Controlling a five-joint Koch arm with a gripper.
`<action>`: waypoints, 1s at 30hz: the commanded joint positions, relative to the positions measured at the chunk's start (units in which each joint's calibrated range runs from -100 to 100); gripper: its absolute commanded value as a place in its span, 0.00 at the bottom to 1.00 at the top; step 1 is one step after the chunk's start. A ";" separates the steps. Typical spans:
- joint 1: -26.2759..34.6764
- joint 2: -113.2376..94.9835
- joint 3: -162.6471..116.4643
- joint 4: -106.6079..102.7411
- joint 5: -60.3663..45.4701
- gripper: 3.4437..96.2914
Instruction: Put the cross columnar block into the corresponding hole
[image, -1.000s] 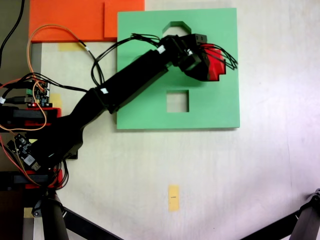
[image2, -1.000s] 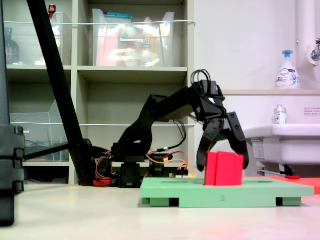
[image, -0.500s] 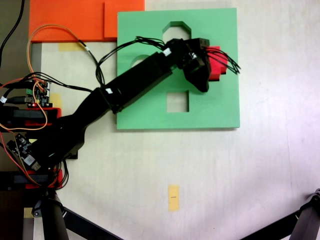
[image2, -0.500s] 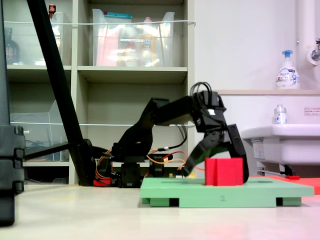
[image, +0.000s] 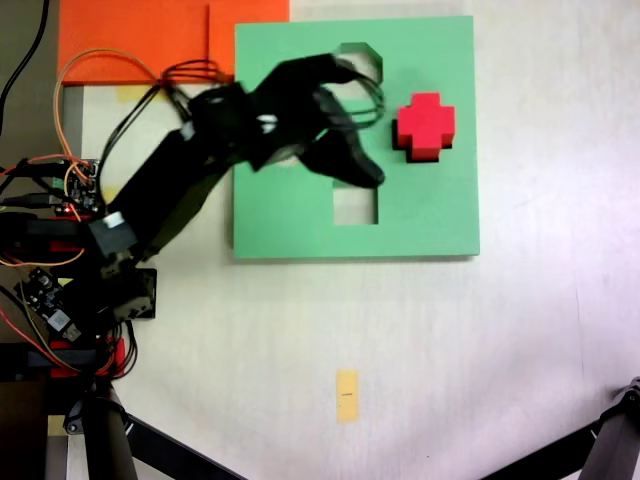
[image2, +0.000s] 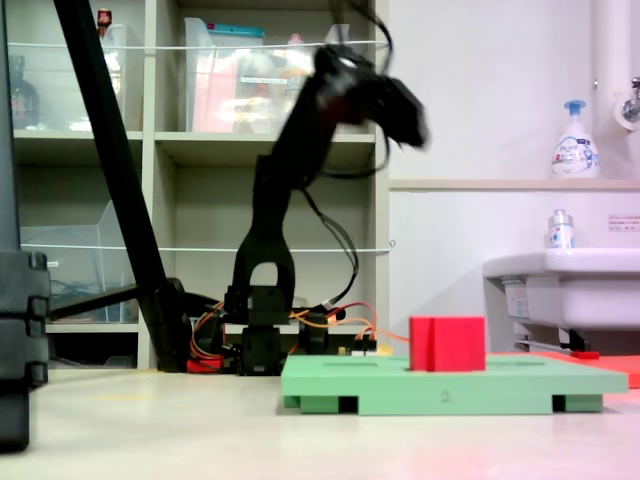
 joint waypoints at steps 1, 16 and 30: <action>-4.79 -18.68 0.95 -1.62 -11.72 0.61; -13.63 -70.91 -94.36 55.68 -23.00 0.51; -13.63 -75.10 -168.84 103.34 -38.58 0.50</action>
